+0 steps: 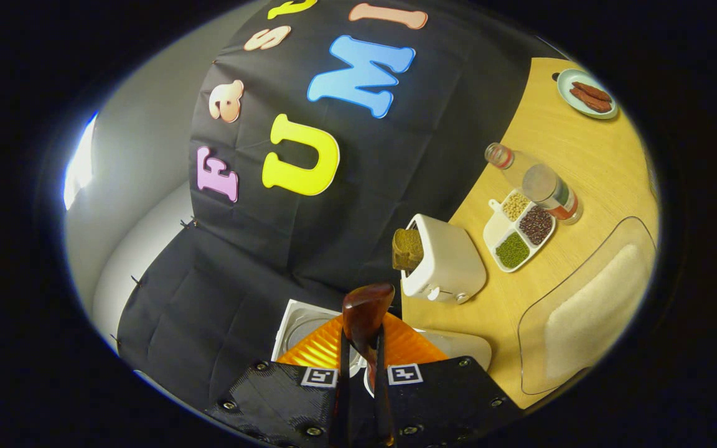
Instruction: Close the left gripper, press the button to open the rice cooker; take a wooden spoon from the chopstick holder with the right hand, scoop a spoonful of rice and pour it into the rice cooker, then put the wooden spoon back into the chopstick holder.
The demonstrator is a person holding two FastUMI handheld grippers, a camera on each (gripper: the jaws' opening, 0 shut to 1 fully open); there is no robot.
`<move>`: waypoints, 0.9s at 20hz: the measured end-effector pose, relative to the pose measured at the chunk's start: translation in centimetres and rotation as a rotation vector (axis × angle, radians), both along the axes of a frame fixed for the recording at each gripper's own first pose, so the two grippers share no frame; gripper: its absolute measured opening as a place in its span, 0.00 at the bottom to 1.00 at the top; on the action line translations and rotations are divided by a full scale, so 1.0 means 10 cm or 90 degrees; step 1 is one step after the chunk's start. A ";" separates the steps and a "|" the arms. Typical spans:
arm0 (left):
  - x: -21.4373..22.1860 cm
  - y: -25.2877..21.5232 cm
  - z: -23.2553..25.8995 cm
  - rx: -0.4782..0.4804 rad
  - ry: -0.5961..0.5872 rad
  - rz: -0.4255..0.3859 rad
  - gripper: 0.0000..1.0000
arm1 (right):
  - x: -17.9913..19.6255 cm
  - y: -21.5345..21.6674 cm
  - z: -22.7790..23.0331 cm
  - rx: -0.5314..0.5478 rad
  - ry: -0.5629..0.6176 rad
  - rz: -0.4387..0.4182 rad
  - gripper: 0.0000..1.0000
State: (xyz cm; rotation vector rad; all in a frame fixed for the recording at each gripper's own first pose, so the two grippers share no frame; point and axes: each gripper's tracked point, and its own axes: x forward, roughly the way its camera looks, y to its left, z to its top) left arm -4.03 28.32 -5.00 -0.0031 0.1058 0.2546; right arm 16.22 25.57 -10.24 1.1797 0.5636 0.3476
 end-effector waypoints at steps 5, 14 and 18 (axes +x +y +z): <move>-0.13 0.16 -0.16 -0.010 0.019 0.031 0.98 | 0.17 0.60 0.02 -0.037 -0.032 0.057 0.15; -0.39 0.53 -0.30 -0.012 0.037 0.099 0.99 | 0.35 1.51 -0.26 -0.167 -0.083 0.142 0.15; -0.45 0.59 -0.37 -0.021 0.048 0.118 0.97 | 0.37 1.74 -0.39 -0.255 -0.128 0.181 0.15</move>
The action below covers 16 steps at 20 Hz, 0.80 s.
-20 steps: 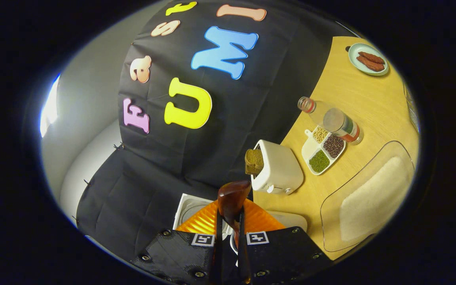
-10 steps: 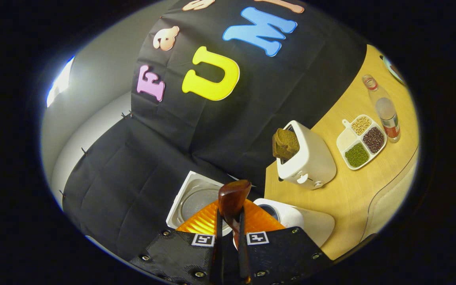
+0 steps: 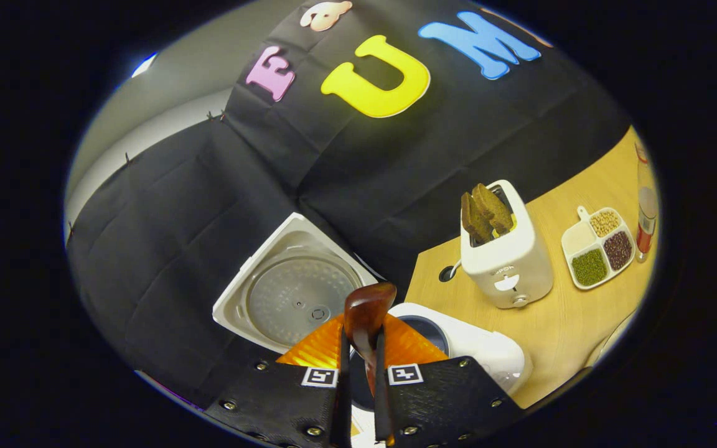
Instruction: Close the left gripper, press the button to open the rice cooker; take a wooden spoon from the chopstick holder with the right hand, scoop a spoonful of rice and pour it into the rice cooker, then put the wooden spoon back into the chopstick holder.
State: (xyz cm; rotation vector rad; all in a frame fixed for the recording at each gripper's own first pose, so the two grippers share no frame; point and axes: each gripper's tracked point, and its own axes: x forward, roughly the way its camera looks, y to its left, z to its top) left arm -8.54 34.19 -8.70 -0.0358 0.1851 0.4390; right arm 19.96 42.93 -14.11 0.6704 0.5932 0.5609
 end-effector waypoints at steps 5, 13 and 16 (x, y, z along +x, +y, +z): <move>0.01 0.01 -0.03 -0.007 0.013 0.006 0.99 | -0.03 0.14 0.00 -0.127 -0.118 0.057 0.14; -0.02 -0.01 0.02 -0.007 0.019 -0.008 0.97 | -0.08 0.26 0.20 -0.302 -0.309 0.120 0.14; -0.02 -0.01 0.01 -0.003 0.017 -0.008 0.99 | -0.11 0.32 0.33 -0.379 -0.408 0.142 0.15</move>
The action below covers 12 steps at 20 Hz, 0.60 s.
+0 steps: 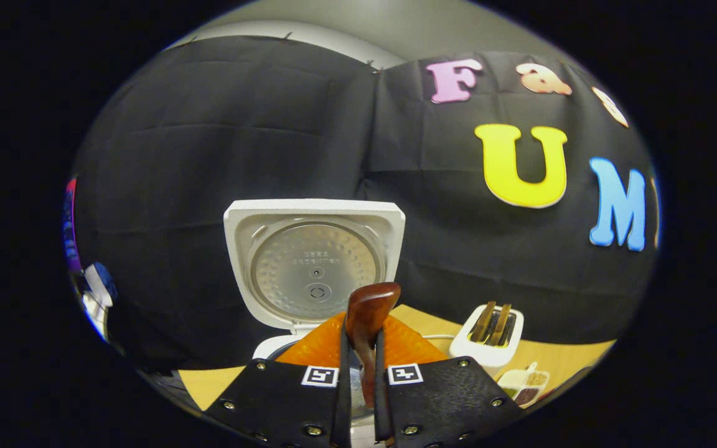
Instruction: Close the left gripper, press the button to open the rice cooker; take a wooden spoon from the chopstick holder with the right hand, scoop a spoonful of rice and pour it into the rice cooker, then put the wooden spoon back into the chopstick holder.
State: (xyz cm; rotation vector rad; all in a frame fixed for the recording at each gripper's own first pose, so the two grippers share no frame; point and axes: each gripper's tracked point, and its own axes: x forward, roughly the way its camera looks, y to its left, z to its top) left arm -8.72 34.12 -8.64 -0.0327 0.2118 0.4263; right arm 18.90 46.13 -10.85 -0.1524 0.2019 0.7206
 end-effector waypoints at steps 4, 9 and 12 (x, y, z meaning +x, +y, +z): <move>0.01 0.00 -0.01 -0.004 -0.002 0.000 0.99 | -0.05 0.08 -0.02 -0.030 -0.033 0.026 0.15; 0.02 -0.02 0.03 0.006 -0.009 -0.008 0.99 | -0.04 -0.03 -0.01 0.098 0.101 -0.001 0.14; 0.03 -0.05 0.06 0.001 -0.017 -0.014 0.99 | 0.01 -0.26 0.08 0.176 0.163 -0.054 0.14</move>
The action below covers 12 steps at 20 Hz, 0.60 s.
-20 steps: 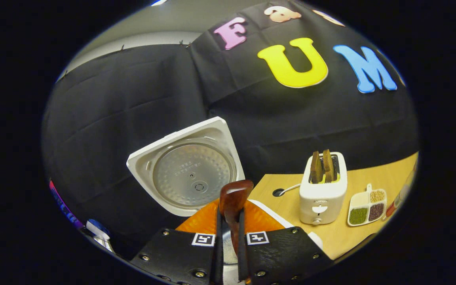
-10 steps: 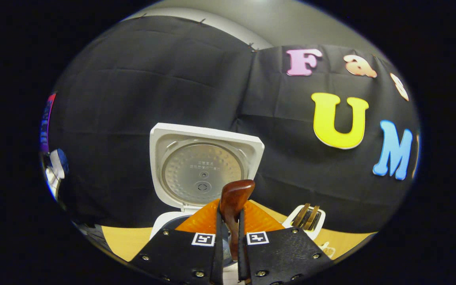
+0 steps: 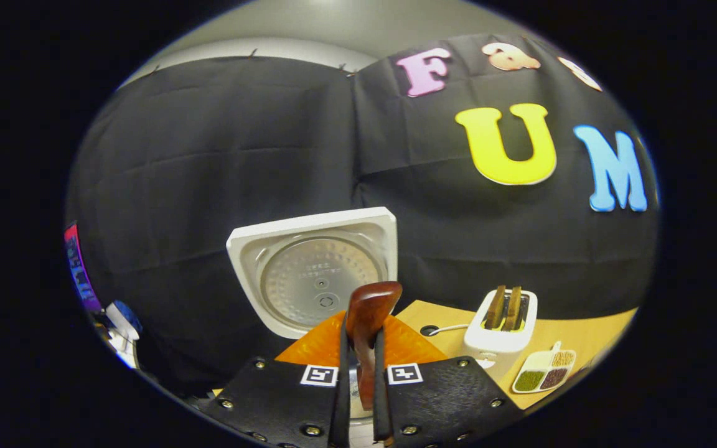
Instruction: Close the left gripper, press the button to open the rice cooker; take a wooden spoon from the chopstick holder with the right hand, scoop a spoonful of rice and pour it into the rice cooker, then put the wooden spoon back into the chopstick holder.
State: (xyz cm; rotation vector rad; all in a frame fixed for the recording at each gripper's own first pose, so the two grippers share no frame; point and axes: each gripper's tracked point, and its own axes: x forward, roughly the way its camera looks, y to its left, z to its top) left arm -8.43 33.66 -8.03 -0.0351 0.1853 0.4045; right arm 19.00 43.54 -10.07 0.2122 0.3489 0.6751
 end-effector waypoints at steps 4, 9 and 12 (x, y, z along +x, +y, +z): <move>0.04 -0.02 0.10 -0.019 -0.010 -0.015 0.97 | 0.00 -0.36 0.16 0.140 0.115 -0.072 0.14; 0.43 -0.34 0.30 -0.009 -0.033 -0.050 0.97 | 0.00 -1.03 0.46 0.175 0.111 -0.139 0.14; 0.52 -0.53 0.43 0.003 -0.048 -0.075 0.97 | -0.05 -1.49 0.57 0.162 0.091 -0.171 0.15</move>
